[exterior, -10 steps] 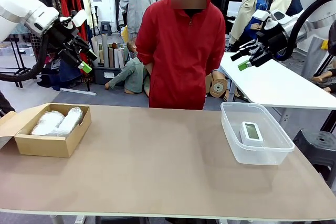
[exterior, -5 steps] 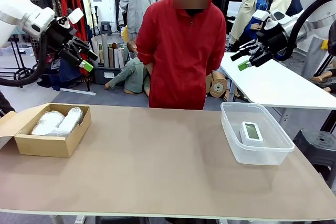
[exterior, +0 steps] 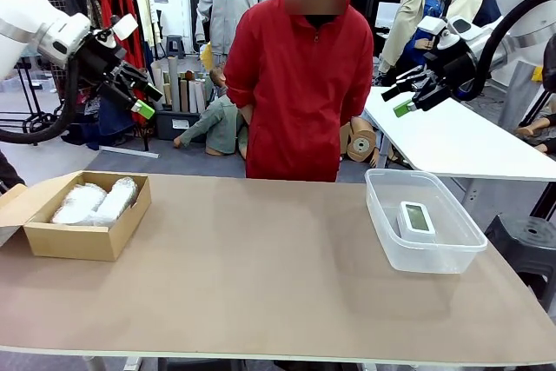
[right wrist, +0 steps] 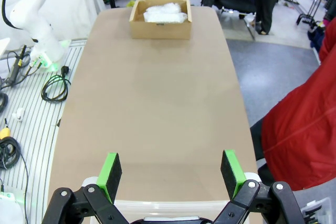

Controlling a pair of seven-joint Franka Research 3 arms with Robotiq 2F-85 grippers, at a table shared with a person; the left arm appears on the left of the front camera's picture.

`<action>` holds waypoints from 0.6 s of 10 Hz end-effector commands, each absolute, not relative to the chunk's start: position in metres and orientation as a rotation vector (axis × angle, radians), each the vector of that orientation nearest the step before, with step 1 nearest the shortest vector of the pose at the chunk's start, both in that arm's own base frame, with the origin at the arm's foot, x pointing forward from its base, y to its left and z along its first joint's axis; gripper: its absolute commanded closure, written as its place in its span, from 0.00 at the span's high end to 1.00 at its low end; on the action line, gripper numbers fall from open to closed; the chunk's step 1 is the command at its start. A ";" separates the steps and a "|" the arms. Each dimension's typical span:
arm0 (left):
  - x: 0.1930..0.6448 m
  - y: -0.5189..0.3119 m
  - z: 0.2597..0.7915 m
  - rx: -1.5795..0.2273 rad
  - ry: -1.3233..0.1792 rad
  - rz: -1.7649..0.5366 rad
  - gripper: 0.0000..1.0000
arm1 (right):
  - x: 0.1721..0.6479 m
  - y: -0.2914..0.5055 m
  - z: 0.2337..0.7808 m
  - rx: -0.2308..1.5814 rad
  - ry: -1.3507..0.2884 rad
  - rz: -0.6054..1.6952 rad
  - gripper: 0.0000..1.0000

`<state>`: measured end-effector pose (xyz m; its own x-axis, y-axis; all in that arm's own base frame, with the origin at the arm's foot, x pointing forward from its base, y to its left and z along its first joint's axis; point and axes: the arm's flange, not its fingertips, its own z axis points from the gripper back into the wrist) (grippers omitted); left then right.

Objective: Separate and place wrapped and unwrapped clocks.
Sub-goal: If the picked Digital clock is wrapped, place it in the Package Box ; if not, place it in the Organizing box.

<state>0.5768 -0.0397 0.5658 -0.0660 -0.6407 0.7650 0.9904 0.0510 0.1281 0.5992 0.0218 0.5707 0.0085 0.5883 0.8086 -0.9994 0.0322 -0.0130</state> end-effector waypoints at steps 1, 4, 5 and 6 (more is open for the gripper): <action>0.575 -0.040 0.567 -0.567 -0.796 -1.473 1.00 | 0.599 0.022 0.572 0.712 -0.755 1.421 1.00; 0.575 -0.040 0.567 -0.567 -0.796 -1.473 1.00 | 0.599 0.022 0.572 0.712 -0.755 1.421 1.00; 0.575 -0.040 0.567 -0.567 -0.796 -1.473 1.00 | 0.599 0.022 0.572 0.712 -0.755 1.421 1.00; 0.575 -0.040 0.567 -0.567 -0.796 -1.473 1.00 | 0.599 0.022 0.572 0.712 -0.755 1.421 1.00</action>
<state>0.5768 -0.0398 0.5659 -0.0662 -0.6408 0.7649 0.9904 0.0509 0.1284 0.5992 0.0218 0.5707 0.0085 0.5883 0.8086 -0.9994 0.0322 -0.0130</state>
